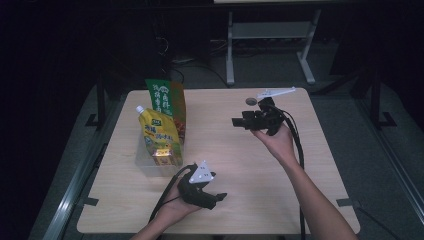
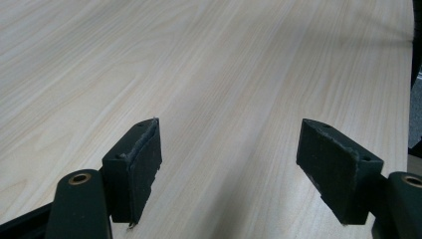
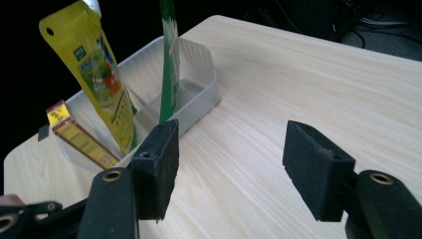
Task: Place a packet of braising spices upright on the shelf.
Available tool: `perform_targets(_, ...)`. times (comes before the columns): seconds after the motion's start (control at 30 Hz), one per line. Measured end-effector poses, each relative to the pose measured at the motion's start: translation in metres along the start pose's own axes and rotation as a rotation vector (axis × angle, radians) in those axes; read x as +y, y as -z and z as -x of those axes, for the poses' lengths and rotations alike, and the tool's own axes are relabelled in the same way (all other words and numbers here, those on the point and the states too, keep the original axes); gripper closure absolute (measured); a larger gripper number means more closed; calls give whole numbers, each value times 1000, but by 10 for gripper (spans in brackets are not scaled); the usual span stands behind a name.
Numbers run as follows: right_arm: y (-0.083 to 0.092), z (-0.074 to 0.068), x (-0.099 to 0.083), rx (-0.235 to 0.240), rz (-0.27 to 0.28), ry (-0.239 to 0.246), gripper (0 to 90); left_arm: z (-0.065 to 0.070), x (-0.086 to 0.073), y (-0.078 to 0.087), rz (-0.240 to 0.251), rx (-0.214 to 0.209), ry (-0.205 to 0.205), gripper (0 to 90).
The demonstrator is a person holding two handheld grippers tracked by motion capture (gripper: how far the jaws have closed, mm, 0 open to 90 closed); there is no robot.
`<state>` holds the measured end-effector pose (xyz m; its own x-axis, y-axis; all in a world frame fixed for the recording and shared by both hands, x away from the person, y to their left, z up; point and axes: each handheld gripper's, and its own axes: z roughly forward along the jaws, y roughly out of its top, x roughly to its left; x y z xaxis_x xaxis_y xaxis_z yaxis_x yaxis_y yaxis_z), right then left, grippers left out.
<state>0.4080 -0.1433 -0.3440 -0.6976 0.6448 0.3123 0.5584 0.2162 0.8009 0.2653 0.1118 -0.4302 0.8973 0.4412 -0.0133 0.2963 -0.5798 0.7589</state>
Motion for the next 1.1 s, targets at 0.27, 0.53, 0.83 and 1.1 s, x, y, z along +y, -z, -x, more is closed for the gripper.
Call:
perform_targets(0.27,10,5,-13,-8,-3,-15,372,-1,0,1,4,6,-1,249)
perform_targets(0.53,21,14,-26,-15,-5,-45,366,-3,-1,3,-1,9,-2,249)
perform_targets(0.83,30,19,-43,-20,-8,-70,360,-3,-1,3,1,11,-4,249)
perform_targets(1.1,43,22,-60,-15,-5,-90,360,-2,-1,3,0,8,4,249)
